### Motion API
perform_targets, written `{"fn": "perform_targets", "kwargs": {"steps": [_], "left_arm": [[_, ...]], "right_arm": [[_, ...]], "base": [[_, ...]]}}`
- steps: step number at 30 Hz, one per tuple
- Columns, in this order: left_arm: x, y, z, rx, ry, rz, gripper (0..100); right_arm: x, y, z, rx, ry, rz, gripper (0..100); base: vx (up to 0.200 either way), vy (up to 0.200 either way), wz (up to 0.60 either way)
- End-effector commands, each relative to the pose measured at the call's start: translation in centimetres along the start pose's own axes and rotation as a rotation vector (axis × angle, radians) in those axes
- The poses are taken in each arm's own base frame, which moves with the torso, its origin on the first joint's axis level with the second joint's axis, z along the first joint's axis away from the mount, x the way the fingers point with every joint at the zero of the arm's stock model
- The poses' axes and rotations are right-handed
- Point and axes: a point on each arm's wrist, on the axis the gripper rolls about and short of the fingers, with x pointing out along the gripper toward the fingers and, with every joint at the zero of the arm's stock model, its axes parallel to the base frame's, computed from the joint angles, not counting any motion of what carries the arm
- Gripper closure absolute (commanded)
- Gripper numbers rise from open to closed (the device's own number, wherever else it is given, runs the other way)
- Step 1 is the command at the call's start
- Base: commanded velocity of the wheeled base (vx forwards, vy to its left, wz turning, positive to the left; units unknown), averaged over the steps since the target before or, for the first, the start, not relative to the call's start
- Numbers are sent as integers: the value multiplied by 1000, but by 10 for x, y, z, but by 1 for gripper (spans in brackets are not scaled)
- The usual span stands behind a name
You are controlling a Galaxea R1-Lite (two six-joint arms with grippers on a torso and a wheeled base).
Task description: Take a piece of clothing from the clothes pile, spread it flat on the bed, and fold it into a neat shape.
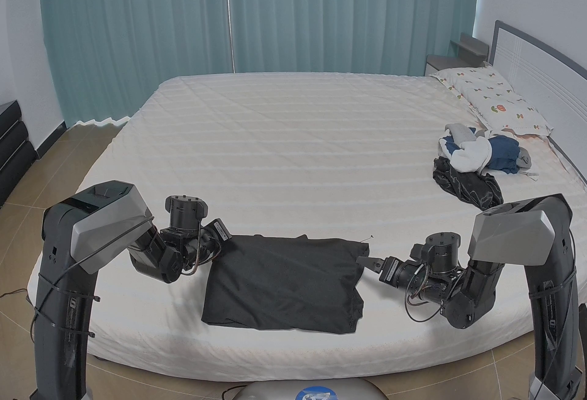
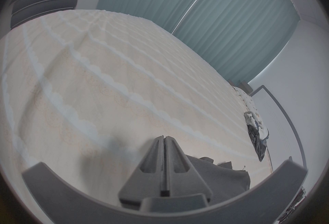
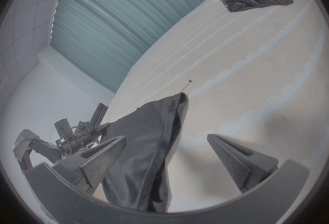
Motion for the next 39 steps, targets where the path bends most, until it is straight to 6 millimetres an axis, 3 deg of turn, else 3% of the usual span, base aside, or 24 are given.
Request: {"fn": "perform_targets", "kwargs": {"steps": [1,12,13,26,30,36,37,39], "left_arm": [[1,2,0,-11,-7,2,100],[0,6,-3,-14,4,17,100],[-1,7,-4,-14,7,19,100],[-2,9,-6,-13,17,28,100],[-2,10,-7,-13,21,31,100],[-2,10,-7,-13,21,31,100],[-2,10,-7,-13,21,31,100],[-2,10,-7,-13,22,32,100]], "right_arm": [[15,6,8,-6,-23,6,0],[58,14,30,6,1,-15,0],[60,13,30,11,9,-20,100],[90,10,45,6,-145,-68,100],[88,11,46,4,-144,-73,100],[67,14,43,8,-58,-45,100],[64,15,42,8,-44,-37,0],[62,15,40,3,-37,-37,0]], "base": [[0,0,0],[0,0,0],[0,0,0],[0,0,0],[0,0,0],[0,0,0],[0,0,0],[0,0,0]]}}
